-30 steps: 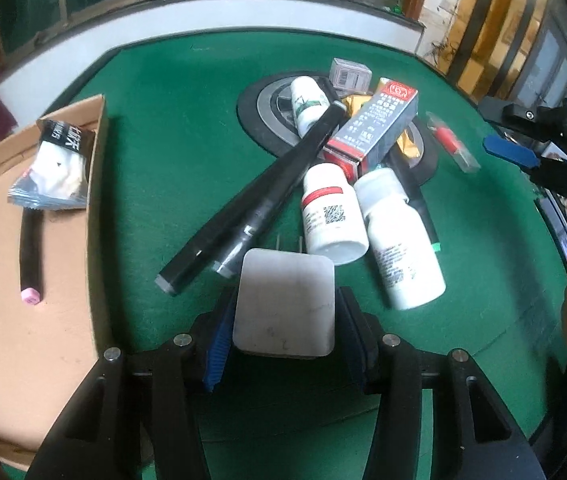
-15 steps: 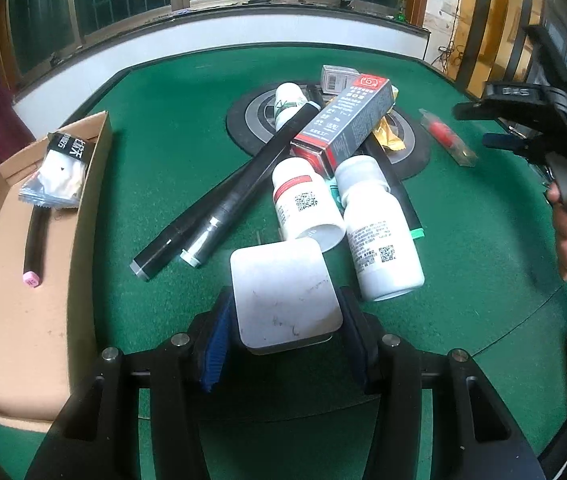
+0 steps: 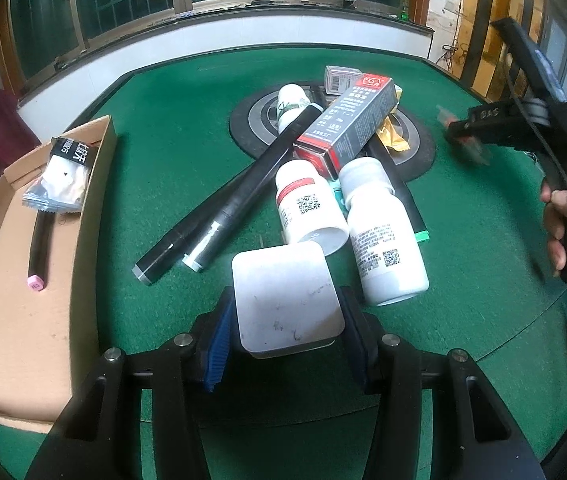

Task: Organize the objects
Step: 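Reach the right gripper to the clear packaged red item and grasp it, then hold the charger in the left gripper while the right gripper holds the packaged item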

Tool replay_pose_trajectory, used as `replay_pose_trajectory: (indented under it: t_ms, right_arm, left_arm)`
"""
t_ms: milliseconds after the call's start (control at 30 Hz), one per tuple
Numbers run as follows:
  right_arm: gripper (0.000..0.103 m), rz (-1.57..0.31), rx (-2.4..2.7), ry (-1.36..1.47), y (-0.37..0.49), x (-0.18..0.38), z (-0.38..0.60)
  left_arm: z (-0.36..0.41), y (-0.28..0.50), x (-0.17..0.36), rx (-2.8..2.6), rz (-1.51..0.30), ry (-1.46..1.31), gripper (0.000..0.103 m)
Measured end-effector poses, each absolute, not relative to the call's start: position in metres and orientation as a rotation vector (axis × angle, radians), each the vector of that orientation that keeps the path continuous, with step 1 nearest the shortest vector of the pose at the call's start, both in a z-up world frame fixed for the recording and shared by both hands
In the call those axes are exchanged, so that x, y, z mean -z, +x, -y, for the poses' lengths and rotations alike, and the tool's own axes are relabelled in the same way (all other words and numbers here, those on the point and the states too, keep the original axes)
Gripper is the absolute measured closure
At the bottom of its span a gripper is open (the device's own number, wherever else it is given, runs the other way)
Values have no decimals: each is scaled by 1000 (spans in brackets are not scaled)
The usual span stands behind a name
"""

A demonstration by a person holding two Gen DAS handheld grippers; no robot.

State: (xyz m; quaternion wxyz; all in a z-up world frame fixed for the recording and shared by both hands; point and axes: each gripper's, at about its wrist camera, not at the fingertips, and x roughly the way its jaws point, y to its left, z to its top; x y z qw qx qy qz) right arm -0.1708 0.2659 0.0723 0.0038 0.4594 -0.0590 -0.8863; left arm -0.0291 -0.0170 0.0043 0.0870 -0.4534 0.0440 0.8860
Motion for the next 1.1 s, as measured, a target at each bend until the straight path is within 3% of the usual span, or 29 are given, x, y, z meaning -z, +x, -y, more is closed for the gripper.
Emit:
replay_pose_trajectory:
  t_ms: [300,1100]
  right_arm:
    - [78,332,2795,1298,-147,-100,-288]
    - [78,354,2751,1196,-150,-109,-260]
  left_arm:
    - [20,-30,-9,-2655,-112,-1368,63]
    - [31,-18,-27,-2698,-29,-1327,64]
